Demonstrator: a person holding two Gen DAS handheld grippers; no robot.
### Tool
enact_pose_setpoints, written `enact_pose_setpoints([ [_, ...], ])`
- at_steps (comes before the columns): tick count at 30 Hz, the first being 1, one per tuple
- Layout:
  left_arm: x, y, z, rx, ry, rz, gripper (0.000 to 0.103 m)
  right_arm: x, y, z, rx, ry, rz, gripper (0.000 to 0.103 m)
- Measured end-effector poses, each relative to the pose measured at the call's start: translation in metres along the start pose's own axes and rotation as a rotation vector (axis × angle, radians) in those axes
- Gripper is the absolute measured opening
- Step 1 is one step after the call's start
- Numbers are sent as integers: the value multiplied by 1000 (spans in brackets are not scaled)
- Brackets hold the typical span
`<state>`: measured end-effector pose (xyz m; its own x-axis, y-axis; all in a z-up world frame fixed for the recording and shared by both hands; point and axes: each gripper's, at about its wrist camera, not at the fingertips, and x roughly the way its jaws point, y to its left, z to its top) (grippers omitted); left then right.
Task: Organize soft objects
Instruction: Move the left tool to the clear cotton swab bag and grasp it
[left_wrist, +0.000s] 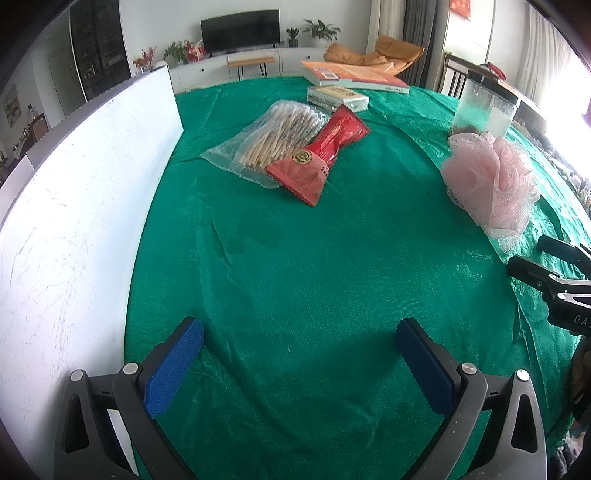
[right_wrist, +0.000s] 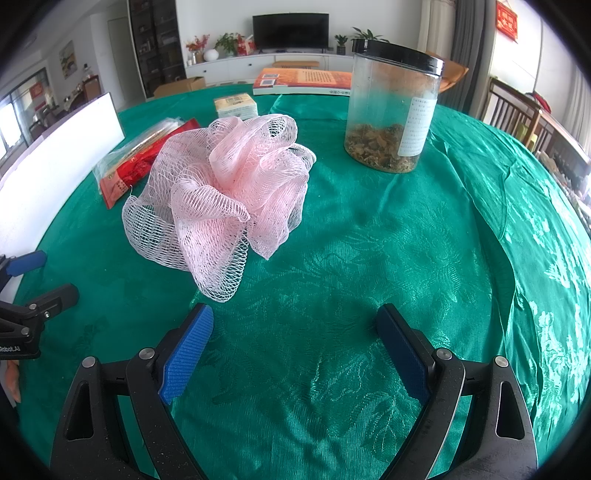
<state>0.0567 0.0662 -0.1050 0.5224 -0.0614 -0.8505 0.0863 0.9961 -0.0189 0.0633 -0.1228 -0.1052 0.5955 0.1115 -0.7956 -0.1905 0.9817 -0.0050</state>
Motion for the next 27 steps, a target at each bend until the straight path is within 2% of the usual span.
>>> enact_pose_setpoints([
  [2,-1,-1,9,-32,38,-45,103,0,0,0,0,0,1,92],
  [5,-12,1,33,-92,25,-97,103,0,0,0,1,0,1,92],
  [7,-15,2,59,-107,2,-79,102,0,0,0,1,0,1,92],
  [9,-12,6,90,-133,-25,-53,97,0,0,0,1,0,1,92],
  [11,0,12,120,-143,-37,-29,95,0,0,0,1,0,1,92],
  [13,24,15,147,-118,-13,11,95,0,0,0,1,0,1,92],
  [16,58,24,167,-89,26,73,95,0,0,0,1,0,2,92],
  [18,73,33,172,-111,40,112,95,0,0,0,3,0,3,92],
  [19,80,38,173,-129,51,109,95,0,0,0,3,0,3,92],
  [20,85,42,172,-153,57,73,96,0,0,0,3,0,3,92],
  [22,95,39,167,-170,107,-42,96,0,-1,0,3,0,4,92],
  [23,95,31,165,-130,106,-34,98,0,0,1,3,0,6,92],
  [24,96,16,161,-34,108,-43,98,0,-1,1,3,0,6,92],
  [25,95,4,157,46,110,-41,90,1,-1,1,3,1,6,92],
  [26,88,-8,152,121,76,-33,56,1,-1,1,4,1,6,92],
  [27,80,-15,148,131,63,-55,35,1,-1,1,4,1,6,92],
])
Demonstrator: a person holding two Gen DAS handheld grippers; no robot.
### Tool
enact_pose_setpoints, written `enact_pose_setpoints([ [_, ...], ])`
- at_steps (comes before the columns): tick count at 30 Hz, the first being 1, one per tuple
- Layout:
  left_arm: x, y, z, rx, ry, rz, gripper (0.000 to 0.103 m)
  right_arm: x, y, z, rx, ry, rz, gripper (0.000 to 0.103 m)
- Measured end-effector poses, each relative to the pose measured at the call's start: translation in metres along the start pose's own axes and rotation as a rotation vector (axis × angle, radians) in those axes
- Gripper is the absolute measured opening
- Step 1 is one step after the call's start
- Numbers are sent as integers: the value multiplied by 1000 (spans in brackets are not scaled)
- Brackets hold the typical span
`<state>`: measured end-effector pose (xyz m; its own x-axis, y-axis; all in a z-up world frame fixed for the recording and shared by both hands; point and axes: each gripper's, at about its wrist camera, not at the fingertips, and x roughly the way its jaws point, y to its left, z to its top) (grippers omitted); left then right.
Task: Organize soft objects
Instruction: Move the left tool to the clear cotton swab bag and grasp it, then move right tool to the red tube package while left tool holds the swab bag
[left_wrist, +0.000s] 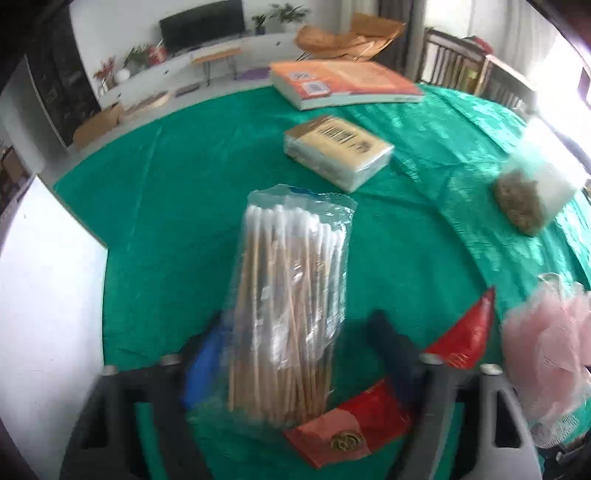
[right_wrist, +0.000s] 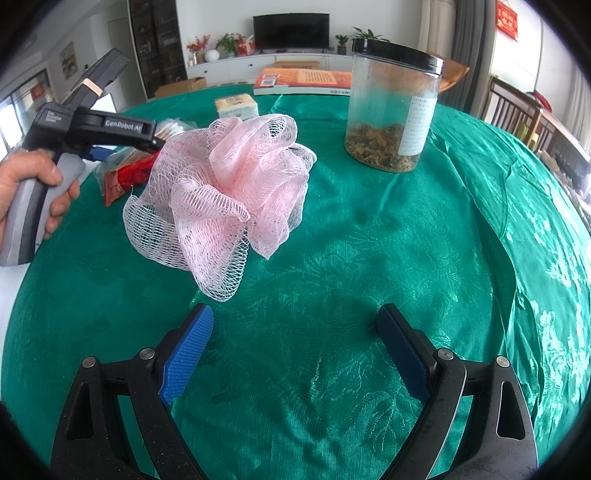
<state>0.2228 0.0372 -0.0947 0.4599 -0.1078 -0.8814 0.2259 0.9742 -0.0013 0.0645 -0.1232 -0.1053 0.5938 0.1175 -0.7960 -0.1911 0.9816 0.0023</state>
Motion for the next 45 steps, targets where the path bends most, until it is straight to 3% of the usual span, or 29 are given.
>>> enact_pose_setpoints([
  [1,-7,-3,-3,-30,10,-10,30,0,0,0,0,0,0,92],
  [4,-41,-7,-42,-158,-28,-65,30,0,0,0,0,0,-1,92],
  [9,-82,2,-142,-347,-14,-8,30,0,-1,0,2,0,-2,92],
  [10,-89,4,-153,-360,-53,-14,39,0,0,0,1,0,-2,92],
  [12,-92,3,-161,-347,-54,45,74,0,-1,0,1,0,-2,92],
  [13,-88,2,-160,-325,-39,62,100,0,-1,0,1,0,-2,92],
  [14,-85,0,-161,-299,-40,68,102,0,0,0,2,0,-2,92],
  [18,-70,-10,-159,-179,-100,122,103,0,-1,0,6,0,-7,92],
  [45,-68,-4,-160,-190,-129,113,103,0,-2,0,12,0,-10,92],
])
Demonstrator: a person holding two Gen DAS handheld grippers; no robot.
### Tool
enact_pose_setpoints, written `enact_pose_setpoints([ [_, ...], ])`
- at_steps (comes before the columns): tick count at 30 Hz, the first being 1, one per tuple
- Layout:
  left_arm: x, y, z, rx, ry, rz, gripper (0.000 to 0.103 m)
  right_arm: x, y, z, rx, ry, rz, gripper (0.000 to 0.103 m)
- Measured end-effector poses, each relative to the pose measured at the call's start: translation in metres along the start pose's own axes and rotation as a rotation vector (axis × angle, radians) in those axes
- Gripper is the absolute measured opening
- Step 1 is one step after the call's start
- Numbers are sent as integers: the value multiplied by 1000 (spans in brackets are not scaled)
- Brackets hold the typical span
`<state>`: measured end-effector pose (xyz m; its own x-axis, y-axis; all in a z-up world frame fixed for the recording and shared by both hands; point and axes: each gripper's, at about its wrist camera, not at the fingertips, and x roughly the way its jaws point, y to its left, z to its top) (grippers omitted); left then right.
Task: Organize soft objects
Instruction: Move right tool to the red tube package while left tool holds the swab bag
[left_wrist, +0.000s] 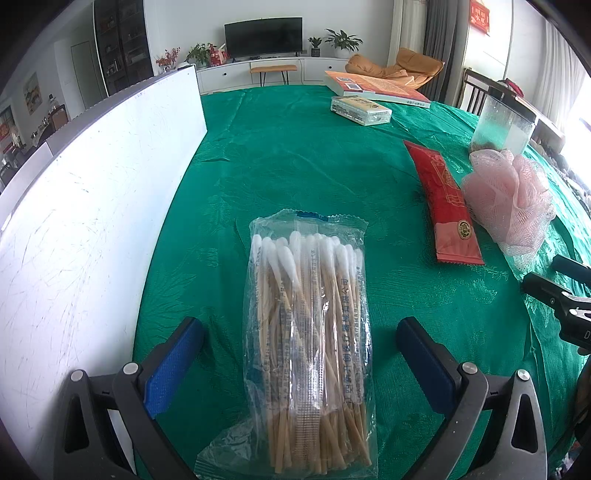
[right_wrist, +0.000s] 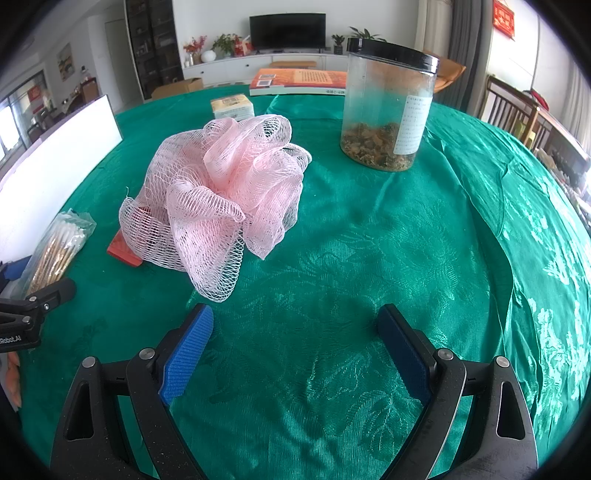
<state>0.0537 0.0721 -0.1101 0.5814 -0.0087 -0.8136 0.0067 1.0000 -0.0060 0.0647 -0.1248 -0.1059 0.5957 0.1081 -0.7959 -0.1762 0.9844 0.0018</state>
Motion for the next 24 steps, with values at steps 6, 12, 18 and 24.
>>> enact_pose_setpoints([
  [6,0,0,0,0,0,1,103,0,0,0,0,0,1,92],
  [12,0,0,0,0,0,1,103,0,4,10,65,52,38,92],
  [18,0,0,0,-1,-1,1,103,12,-12,37,189,5,-92,89],
  [24,-1,0,0,-1,-1,2,103,-32,-75,23,441,-32,-276,91],
])
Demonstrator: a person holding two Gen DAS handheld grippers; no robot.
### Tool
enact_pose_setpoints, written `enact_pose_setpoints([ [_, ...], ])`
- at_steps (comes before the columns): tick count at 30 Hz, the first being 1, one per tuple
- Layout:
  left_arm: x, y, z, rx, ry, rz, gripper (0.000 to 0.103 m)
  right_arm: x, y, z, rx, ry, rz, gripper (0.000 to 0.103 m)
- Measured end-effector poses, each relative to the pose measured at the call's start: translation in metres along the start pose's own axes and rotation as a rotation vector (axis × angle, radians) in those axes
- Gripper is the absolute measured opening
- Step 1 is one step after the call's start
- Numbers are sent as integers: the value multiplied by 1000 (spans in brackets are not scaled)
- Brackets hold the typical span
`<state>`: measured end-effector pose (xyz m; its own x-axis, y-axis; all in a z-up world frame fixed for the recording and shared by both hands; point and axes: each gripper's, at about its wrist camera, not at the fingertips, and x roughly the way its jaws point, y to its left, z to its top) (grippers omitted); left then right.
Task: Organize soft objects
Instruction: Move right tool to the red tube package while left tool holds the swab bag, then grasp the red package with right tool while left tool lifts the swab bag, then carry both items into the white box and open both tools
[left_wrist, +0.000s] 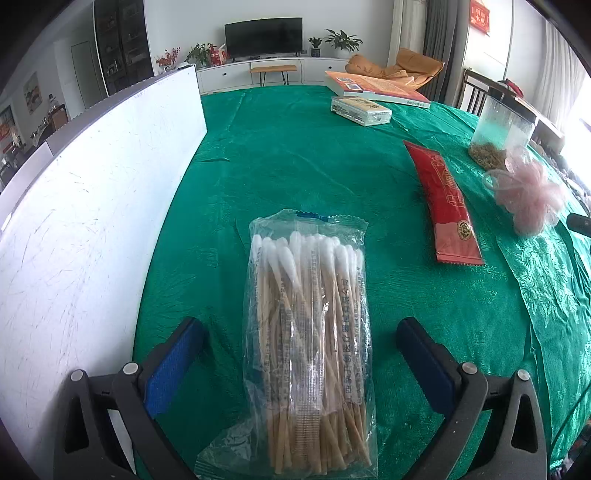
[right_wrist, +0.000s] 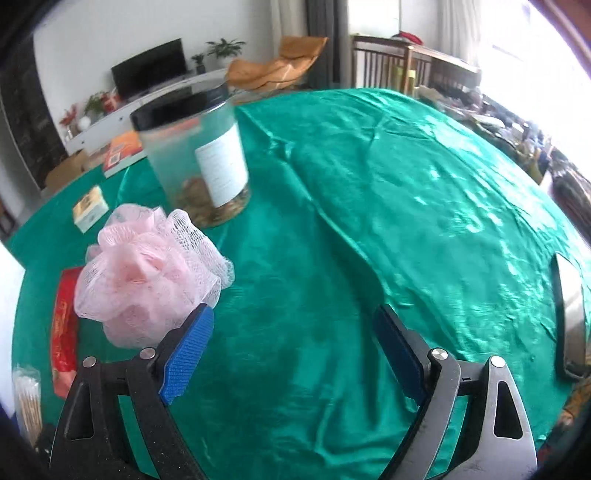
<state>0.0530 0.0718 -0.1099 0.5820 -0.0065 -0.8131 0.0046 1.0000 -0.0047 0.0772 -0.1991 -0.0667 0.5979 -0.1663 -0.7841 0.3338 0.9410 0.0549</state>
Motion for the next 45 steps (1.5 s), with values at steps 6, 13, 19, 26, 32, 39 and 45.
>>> enact_pose_setpoints([
  [6,0,0,0,0,0,-1,103,-35,87,-40,-196,167,443,91],
  [13,1,0,1,0,-3,-2,103,43,168,-10,-185,284,410,90],
  [19,1,0,1,3,2,-4,103,43,182,-9,-311,303,442,20],
  [26,-11,-4,10,40,52,-47,34,-8,120,-34,-354,293,461,19],
  [32,-70,13,16,-99,-19,-254,32,-47,91,-36,-258,252,524,19],
  [39,-189,109,15,-157,-208,-144,32,-139,168,-27,-359,143,744,19],
  [45,-204,195,-14,-199,-154,312,49,-208,279,-63,-509,156,999,23],
])
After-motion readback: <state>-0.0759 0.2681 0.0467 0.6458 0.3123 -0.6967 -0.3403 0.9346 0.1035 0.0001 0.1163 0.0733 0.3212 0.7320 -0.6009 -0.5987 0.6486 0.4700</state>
